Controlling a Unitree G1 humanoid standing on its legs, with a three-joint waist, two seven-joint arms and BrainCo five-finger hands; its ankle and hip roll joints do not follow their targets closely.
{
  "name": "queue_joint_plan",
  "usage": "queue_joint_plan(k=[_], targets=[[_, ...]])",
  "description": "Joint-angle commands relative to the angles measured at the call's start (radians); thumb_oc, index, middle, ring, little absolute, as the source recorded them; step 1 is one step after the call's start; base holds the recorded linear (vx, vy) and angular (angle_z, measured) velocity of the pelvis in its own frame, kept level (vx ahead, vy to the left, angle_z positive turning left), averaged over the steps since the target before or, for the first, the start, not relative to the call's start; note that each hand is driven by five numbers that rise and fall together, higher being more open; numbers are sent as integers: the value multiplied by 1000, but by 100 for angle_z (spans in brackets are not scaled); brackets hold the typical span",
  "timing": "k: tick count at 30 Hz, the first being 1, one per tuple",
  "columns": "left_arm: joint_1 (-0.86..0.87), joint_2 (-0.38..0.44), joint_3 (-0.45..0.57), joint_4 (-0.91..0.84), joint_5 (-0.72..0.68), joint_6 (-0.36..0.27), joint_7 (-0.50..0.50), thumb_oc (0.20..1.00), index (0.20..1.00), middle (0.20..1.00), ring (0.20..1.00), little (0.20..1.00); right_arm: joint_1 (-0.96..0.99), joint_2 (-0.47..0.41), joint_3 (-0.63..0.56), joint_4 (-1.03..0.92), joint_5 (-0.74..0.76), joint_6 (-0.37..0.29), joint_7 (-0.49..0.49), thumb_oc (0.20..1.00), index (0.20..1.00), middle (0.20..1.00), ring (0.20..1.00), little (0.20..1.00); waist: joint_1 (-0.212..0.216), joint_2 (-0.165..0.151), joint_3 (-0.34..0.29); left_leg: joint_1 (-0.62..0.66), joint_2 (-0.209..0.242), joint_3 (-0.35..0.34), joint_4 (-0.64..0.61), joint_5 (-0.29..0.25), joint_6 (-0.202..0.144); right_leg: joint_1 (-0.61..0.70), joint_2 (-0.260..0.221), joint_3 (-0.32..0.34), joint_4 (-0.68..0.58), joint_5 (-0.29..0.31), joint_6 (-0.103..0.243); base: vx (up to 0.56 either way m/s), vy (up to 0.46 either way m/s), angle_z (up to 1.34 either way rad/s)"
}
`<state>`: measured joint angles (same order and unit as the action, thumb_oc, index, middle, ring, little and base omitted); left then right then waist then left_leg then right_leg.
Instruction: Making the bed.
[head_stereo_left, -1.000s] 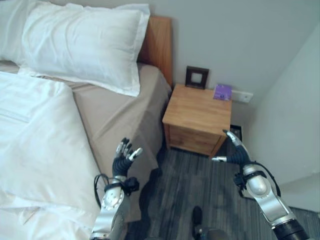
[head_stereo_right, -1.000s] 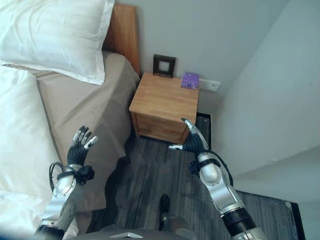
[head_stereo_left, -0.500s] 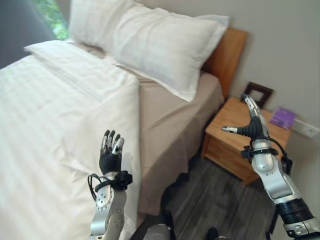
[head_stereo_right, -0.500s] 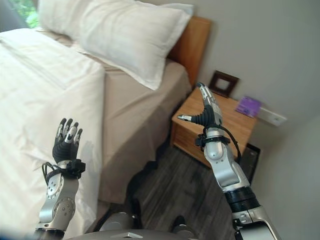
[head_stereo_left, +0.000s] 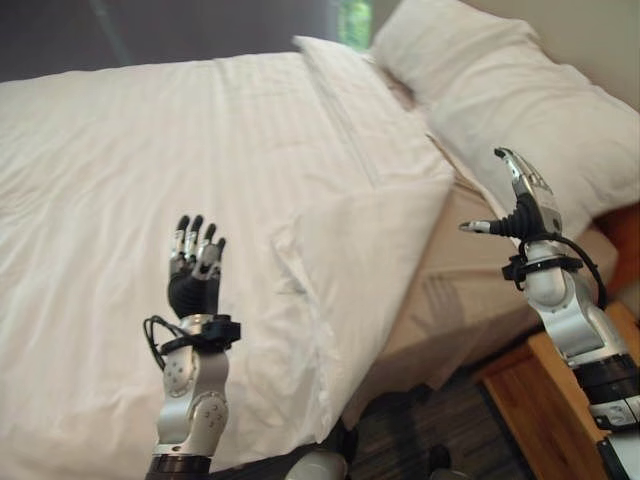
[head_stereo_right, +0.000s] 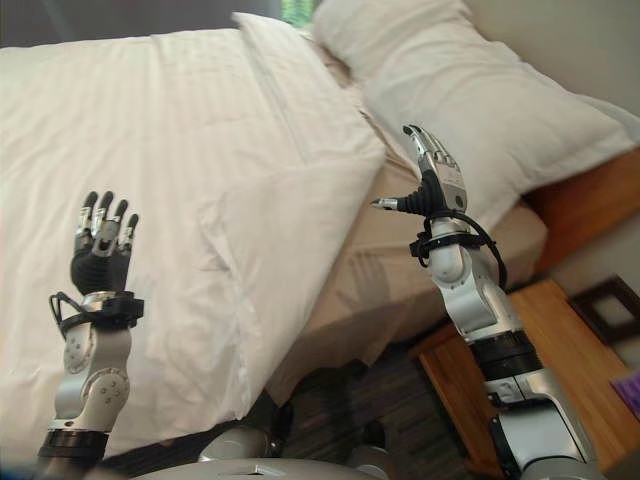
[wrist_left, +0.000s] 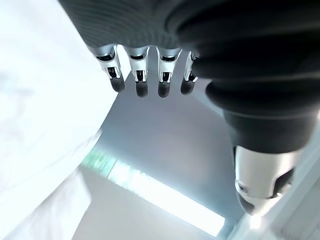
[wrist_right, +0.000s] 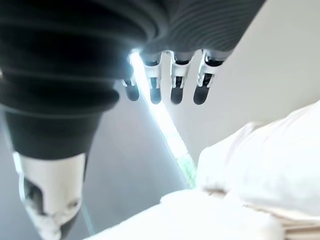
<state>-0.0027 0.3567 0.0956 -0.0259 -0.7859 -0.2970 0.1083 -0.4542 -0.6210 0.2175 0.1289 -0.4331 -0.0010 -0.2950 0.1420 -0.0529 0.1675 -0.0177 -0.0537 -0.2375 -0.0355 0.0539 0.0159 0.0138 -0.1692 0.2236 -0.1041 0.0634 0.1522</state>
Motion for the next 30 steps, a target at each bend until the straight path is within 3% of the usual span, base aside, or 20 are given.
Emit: queue_joint_plan(k=[1, 2, 4, 6, 7, 8, 10, 12, 13, 14, 15, 16, 17, 18, 19, 20, 21, 24, 26, 30], targets=[[76, 18, 32, -99, -10, -50, 10, 1000, 1000, 1000, 1000, 1000, -197, 22, 79, -6, -26, -22, -9, 1000, 1000, 1000, 1000, 1000, 43, -54, -48, 39, 262, 73, -52, -23, -175, 0, -44, -113, 18, -34, 15, 74, -607, 4], [94, -7, 42, -78, -23, -49, 24, 1000, 1000, 1000, 1000, 1000, -254, 22, 127, 7, -35, -31, -10, 1000, 1000, 1000, 1000, 1000, 61, -40, -47, 2, 301, 70, -52, 32, -205, 12, -4, -151, 17, -57, -9, 23, -424, -1], [99, -24, 47, -76, -29, -52, 29, 1000, 1000, 1000, 1000, 1000, -279, 16, 144, 22, -33, -34, -12, 1000, 1000, 1000, 1000, 1000, 59, -31, -47, -31, 315, 65, -52, 66, -219, 17, 11, -187, 17, -72, -22, -49, -317, 16], [81, -52, 34, -52, -44, -50, 39, 1000, 1000, 1000, 1000, 1000, -307, -32, 157, 54, -16, -33, -20, 1000, 1000, 1000, 1000, 1000, 59, -21, -21, -111, 340, 175, -52, 186, -219, 39, 21, -271, 17, -109, -40, -176, -369, 70], [77, -56, 16, -41, -73, -29, 27, 1000, 1000, 1000, 1000, 1000, -298, -37, 182, 76, -9, -13, -13, 1000, 1000, 1000, 1000, 1000, 33, -42, -5, -74, 342, 371, -48, 125, -154, 50, 19, -354, 17, -118, -51, -176, -343, 190], [77, -56, 16, -41, -74, -29, 27, 1000, 1000, 1000, 1000, 1000, -300, -36, 183, 77, -9, -13, -13, 1000, 1000, 1000, 1000, 1000, 34, -43, -4, -73, 342, 374, -50, 128, -153, 48, 19, -352, 17, -116, -50, -182, -378, 219], [104, -56, 4, -36, -79, -3, 12, 1000, 1000, 1000, 1000, 1000, -290, -31, 193, 80, -18, 6, 4, 1000, 1000, 1000, 1000, 1000, 20, -53, 8, -57, 302, 456, 83, 40, -127, 44, 16, -407, 17, -102, -66, -169, -227, 117], [120, -57, -4, -32, -79, 22, -10, 1000, 1000, 1000, 1000, 1000, -274, -17, 187, 81, -20, 11, 14, 1000, 1000, 1000, 1000, 1000, 14, -60, 23, -96, 251, 445, 309, -49, -114, 40, 10, -462, 17, -95, -96, -161, -208, 34], [120, -58, -8, -26, -79, 27, -14, 1000, 1000, 1000, 1000, 1000, -268, -10, 183, 92, -12, 15, 16, 1000, 1000, 1000, 1000, 1000, 9, -59, 21, -93, 232, 442, 346, -92, -111, 36, 9, -491, 17, -95, -102, -92, -132, 100], [126, -58, -11, -19, -83, 28, -9, 1000, 1000, 1000, 1000, 1000, -250, -4, 182, 97, -3, 17, 20, 1000, 1000, 1000, 1000, 1000, 3, -54, 23, -77, 225, 450, 359, -115, -108, 41, 13, -524, 17, -103, -104, -6, -49, 118], [135, -52, -26, -18, -81, 45, -23, 1000, 1000, 1000, 1000, 1000, -245, -12, 174, 125, -4, 25, 28, 1000, 1000, 1000, 1000, 1000, -2, -50, 15, -21, 200, 476, 265, -163, -86, 47, 16, -557, 18, -99, -95, 47, 42, 146], [148, -40, -33, -19, -65, 68, -28, 1000, 1000, 1000, 1000, 1000, -219, -17, 152, 180, 2, 34, 35, 1000, 1000, 1000, 1000, 1000, -1, -43, 7, 29, 164, 449, 165, -163, -64, 29, 23, -587, 96, -87, -83, 66, 74, 114], [148, -40, -33, -20, -64, 68, -27, 1000, 1000, 1000, 1000, 1000, -219, -17, 152, 181, 2, 33, 34, 1000, 1000, 1000, 1000, 1000, -3, -43, 6, 31, 162, 448, 159, -160, -63, 28, 21, -588, 101, -90, -82, 4, 125, 143], [134, -8, -53, -4, -59, 67, -32, 1000, 1000, 1000, 1000, 1000, -203, -15, 126, 253, 37, 35, 25, 1000, 1000, 1000, 1000, 1000, -19, -38, 29, 52, 147, 401, 91, -150, -45, -66, 1, -574, 285, -40, -30, -21, 77, 116], [133, -7, -53, -3, -59, 67, -32, 1000, 1000, 1000, 1000, 1000, -204, -15, 126, 254, 38, 34, 25, 1000, 1000, 1000, 1000, 1000, -20, -40, 28, 49, 145, 400, 90, -149, -43, -71, -3, -573, 292, -43, -28, -69, 71, 117], [118, 5, -59, 6, -61, 63, -29, 1000, 1000, 1000, 1000, 1000, -200, -30, 106, 288, 49, 46, 18, 1000, 1000, 1000, 1000, 1000, -32, -39, 48, 47, 140, 366, 83, -143, -37, -126, 2, -508, 360, 1, 22, -88, 10, 90], [109, 12, -70, 12, -60, 58, -31, 1000, 1000, 1000, 1000, 1000, -198, -42, 97, 313, 54, 49, 9, 1000, 1000, 1000, 1000, 1000, -36, -32, 56, 43, 139, 341, 71, -135, -33, -157, 23, -440, 391, -3, 42, -105, -2, 106], [104, 17, -100, 19, -75, 57, -62, 1000, 1000, 1000, 1000, 1000, -150, -64, 43, 363, 85, 59, -20, 1000, 1000, 1000, 1000, 1000, -32, -4, 57, 32, 137, 254, 19, -106, -40, -154, 42, -299, 283, -64, 1, 27, -54, 101], [115, 16, -107, 28, -79, 61, -66, 1000, 1000, 1000, 1000, 1000, -120, -60, 14, 358, 107, 59, -34, 1000, 1000, 1000, 1000, 1000, -31, 2, 58, 36, 133, 204, -1, -98, -45, -126, 29, -225, 188, -60, -18, 97, -128, 58], [178, -14, -81, 42, -69, 74, -44, 1000, 1000, 1000, 1000, 1000, -140, -58, 19, 376, 80, 71, -54, 1000, 1000, 1000, 1000, 1000, 3, -10, 26, 47, 132, 197, -45, -82, -63, -50, -2, -268, 30, -18, -15, 74, -198, 68]])
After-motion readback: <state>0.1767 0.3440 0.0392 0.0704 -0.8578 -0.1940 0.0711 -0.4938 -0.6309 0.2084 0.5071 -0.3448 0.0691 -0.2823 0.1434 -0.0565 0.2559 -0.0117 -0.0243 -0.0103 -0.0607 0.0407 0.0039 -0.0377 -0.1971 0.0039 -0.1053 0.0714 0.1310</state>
